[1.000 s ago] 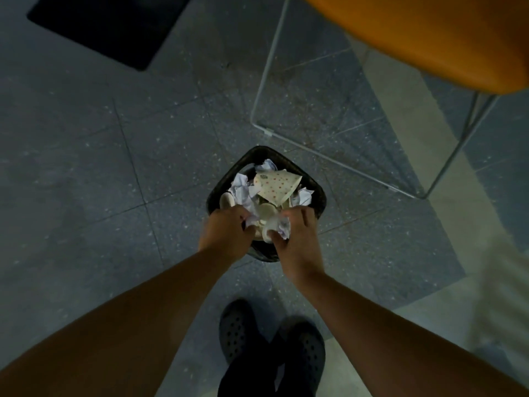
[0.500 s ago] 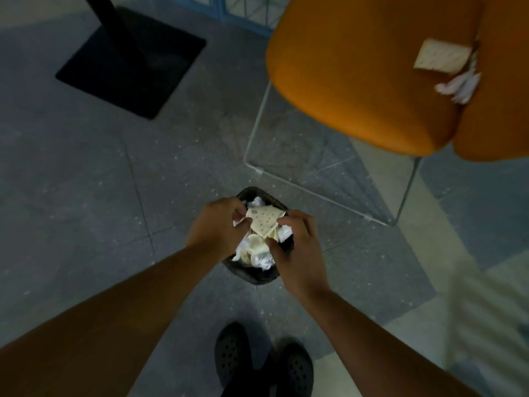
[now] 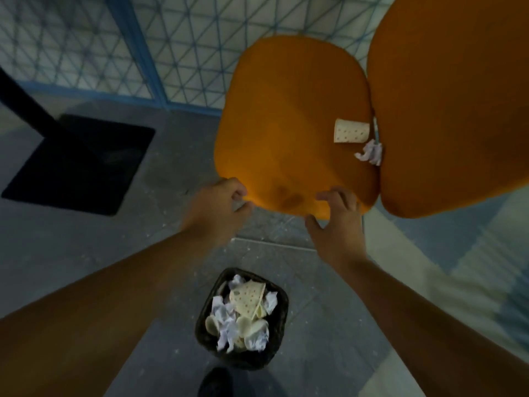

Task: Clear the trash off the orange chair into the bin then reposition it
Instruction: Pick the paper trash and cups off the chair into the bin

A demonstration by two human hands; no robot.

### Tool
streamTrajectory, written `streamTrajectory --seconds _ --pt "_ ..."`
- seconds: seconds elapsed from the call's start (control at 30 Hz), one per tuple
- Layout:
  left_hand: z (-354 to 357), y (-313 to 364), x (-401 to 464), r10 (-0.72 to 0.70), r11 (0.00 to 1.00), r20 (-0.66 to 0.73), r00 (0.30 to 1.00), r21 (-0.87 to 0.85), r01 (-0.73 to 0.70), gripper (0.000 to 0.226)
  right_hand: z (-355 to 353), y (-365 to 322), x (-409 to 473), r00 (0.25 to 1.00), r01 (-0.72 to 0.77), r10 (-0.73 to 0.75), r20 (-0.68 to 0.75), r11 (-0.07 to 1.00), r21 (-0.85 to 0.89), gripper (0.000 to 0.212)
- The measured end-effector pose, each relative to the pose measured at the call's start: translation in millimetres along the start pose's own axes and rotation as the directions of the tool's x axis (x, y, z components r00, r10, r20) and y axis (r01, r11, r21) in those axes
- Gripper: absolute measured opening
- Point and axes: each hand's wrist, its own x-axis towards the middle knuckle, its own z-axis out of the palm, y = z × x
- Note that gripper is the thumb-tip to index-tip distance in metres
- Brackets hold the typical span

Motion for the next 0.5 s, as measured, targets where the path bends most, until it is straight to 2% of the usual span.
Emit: streamTrajectory --seconds 0.13,0.27,0.4,0.5 --pt "5 7 56 0.134 0.991 0.02 0.991 0.022 -0.134 0.03 -11 4 47 0.983 -0.179 0.177 -0.04 0.981 -0.069 0.053" --pt "34 20 100 0.205 0.978 0.082 0.975 0.035 -0.208 0.038 -21 26 84 0.965 -0.23 0.207 -0.159 0.962 -0.149 0.06" --pt "59 31 139 0.288 0.957 0.065 0.955 0.016 -0.29 0.04 -16 66 129 0.964 -0.256 0.244 -0.101 0.959 -0.123 0.069" --pt "78 41 177 0.318 0.946 0.072 0.945 0.042 -0.322 0.045 -14 83 160 0.95 -0.304 0.29 -0.119 0.944 -0.129 0.071"
